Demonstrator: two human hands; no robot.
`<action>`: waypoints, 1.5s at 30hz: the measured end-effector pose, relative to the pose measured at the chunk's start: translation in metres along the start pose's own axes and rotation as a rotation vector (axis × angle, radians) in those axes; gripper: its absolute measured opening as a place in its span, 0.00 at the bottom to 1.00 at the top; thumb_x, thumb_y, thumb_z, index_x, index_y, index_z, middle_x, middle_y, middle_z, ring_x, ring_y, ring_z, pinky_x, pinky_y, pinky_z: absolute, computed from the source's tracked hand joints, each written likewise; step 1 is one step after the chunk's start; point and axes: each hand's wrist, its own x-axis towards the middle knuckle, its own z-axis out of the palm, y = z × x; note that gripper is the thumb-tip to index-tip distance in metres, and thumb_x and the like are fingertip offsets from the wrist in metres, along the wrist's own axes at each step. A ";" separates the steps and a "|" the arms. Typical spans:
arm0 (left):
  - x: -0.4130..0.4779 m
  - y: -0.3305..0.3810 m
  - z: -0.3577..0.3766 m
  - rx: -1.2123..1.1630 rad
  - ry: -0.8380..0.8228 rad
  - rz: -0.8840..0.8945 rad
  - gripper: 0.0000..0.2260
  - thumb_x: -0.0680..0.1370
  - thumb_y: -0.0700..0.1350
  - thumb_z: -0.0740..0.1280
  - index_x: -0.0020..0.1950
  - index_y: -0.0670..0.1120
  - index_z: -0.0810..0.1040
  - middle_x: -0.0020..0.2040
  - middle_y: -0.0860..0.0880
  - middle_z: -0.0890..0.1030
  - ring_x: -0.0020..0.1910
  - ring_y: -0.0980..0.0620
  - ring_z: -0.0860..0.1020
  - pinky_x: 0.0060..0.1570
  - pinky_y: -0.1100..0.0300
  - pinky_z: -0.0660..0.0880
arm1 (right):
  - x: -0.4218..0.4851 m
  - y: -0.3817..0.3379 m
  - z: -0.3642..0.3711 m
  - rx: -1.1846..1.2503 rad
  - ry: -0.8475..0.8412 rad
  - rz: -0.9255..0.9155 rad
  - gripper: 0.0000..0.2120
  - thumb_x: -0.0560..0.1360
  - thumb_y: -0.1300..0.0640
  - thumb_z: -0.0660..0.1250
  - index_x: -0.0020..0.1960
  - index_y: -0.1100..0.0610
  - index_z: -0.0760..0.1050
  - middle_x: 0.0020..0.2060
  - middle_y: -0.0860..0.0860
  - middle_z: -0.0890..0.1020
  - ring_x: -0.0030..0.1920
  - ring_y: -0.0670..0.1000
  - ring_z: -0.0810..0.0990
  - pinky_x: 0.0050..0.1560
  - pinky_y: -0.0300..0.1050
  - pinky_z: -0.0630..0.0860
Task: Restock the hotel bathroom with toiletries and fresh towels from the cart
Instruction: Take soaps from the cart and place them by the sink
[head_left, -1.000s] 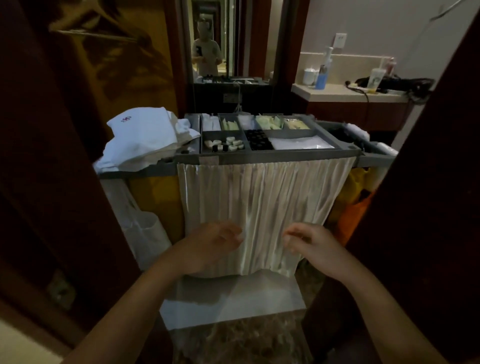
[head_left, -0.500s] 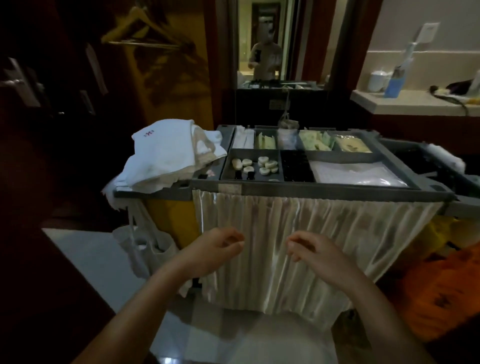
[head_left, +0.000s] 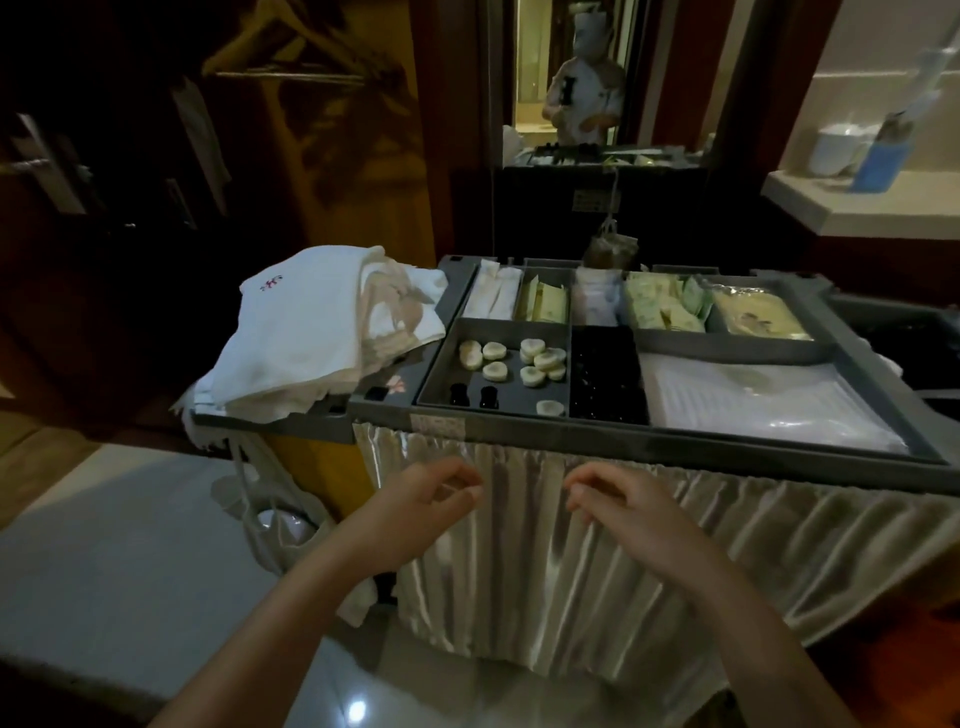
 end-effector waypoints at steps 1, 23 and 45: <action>0.010 -0.001 -0.002 -0.008 -0.001 0.004 0.08 0.79 0.49 0.60 0.57 0.55 0.74 0.53 0.57 0.77 0.54 0.60 0.76 0.54 0.63 0.74 | 0.008 0.003 -0.002 -0.006 -0.014 -0.002 0.07 0.78 0.56 0.63 0.45 0.47 0.77 0.40 0.48 0.82 0.42 0.45 0.81 0.52 0.47 0.77; 0.251 -0.072 -0.109 0.111 0.099 -0.036 0.07 0.79 0.47 0.63 0.56 0.52 0.74 0.47 0.57 0.78 0.48 0.62 0.76 0.45 0.71 0.72 | 0.245 0.026 -0.056 -0.220 0.009 0.015 0.05 0.77 0.53 0.64 0.47 0.43 0.76 0.43 0.42 0.81 0.45 0.39 0.78 0.43 0.34 0.72; 0.329 -0.129 -0.056 0.961 0.153 -0.091 0.28 0.55 0.65 0.75 0.49 0.53 0.81 0.43 0.57 0.82 0.48 0.55 0.79 0.39 0.58 0.74 | 0.383 0.071 -0.034 -0.817 -0.165 -0.216 0.16 0.77 0.51 0.61 0.62 0.53 0.70 0.58 0.52 0.76 0.58 0.53 0.75 0.54 0.45 0.73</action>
